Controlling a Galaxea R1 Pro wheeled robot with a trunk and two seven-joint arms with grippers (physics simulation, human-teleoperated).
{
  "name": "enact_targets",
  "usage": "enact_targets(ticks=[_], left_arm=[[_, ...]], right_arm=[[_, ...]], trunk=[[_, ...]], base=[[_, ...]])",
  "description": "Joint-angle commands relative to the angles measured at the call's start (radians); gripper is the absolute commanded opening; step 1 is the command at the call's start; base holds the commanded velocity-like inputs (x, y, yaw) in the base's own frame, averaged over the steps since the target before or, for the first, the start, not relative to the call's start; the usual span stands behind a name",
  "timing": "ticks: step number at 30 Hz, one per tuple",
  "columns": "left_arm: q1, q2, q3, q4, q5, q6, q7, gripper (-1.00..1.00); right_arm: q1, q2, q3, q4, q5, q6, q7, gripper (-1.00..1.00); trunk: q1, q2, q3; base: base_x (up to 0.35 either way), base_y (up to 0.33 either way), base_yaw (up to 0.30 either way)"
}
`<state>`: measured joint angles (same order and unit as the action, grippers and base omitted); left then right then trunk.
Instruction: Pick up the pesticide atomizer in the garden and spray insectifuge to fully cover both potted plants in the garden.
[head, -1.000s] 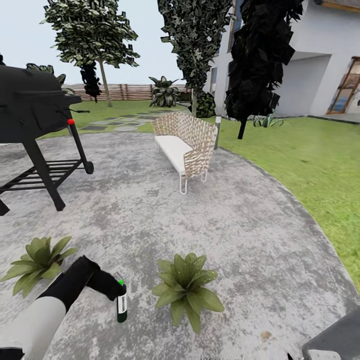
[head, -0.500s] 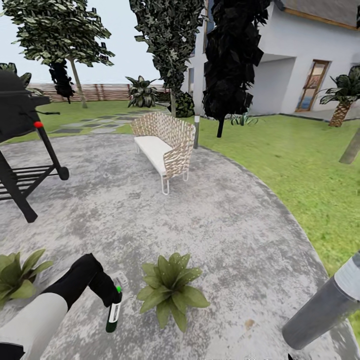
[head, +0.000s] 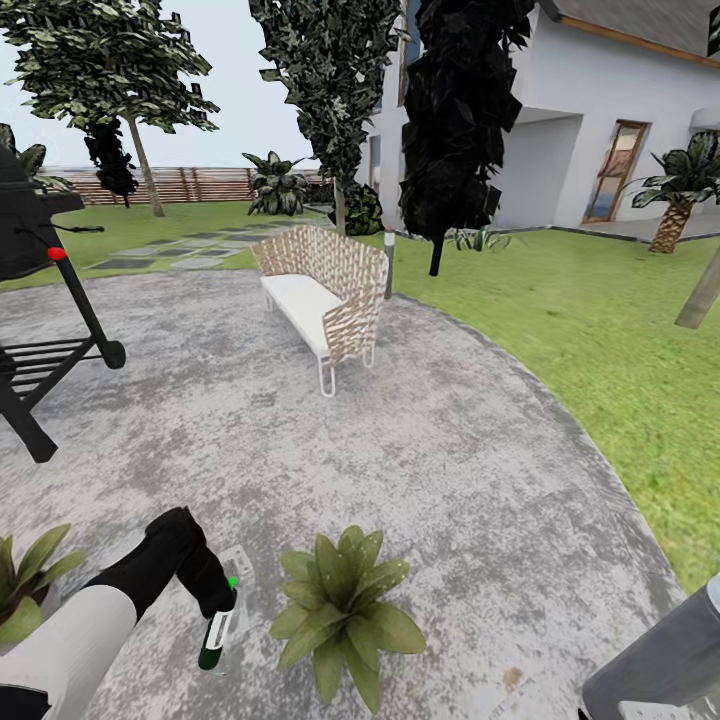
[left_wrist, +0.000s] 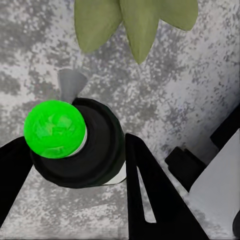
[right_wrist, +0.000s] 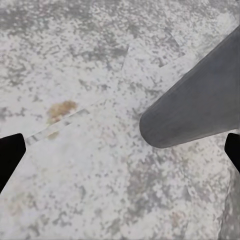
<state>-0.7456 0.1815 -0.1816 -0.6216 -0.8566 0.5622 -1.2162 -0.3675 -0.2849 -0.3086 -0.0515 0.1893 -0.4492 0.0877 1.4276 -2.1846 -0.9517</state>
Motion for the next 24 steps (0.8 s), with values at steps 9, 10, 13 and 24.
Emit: enact_targets(ticks=[9, 10, 13, 24], left_arm=[[-0.013, -0.023, -0.003, -0.164, -0.103, 0.010, -0.143, -1.00], [-0.013, -0.022, -0.001, -0.172, -0.137, 0.011, -0.154, -1.00], [-0.007, -0.020, 0.001, -0.178, -0.179, 0.011, -0.162, -1.00], [0.003, -0.019, 0.002, -0.166, -0.191, 0.010, -0.079, -1.00]], right_arm=[[-0.001, 0.000, -0.009, 0.001, 0.008, -0.003, 0.004, 1.00], [-0.001, 0.000, -0.009, 0.001, 0.008, -0.003, 0.004, 1.00], [-0.001, 0.000, -0.009, 0.001, 0.008, -0.003, 0.005, 1.00], [-0.001, 0.000, -0.009, 0.001, 0.008, -0.003, 0.005, 1.00]], trunk=[[0.000, 0.000, -0.001], [0.000, 0.000, -0.001], [0.000, 0.000, -0.001], [0.000, 0.000, -0.001]], base=[[0.002, 0.001, 0.000], [0.000, 0.000, 0.000], [0.000, 0.000, -0.014], [0.125, 0.113, -0.144]])
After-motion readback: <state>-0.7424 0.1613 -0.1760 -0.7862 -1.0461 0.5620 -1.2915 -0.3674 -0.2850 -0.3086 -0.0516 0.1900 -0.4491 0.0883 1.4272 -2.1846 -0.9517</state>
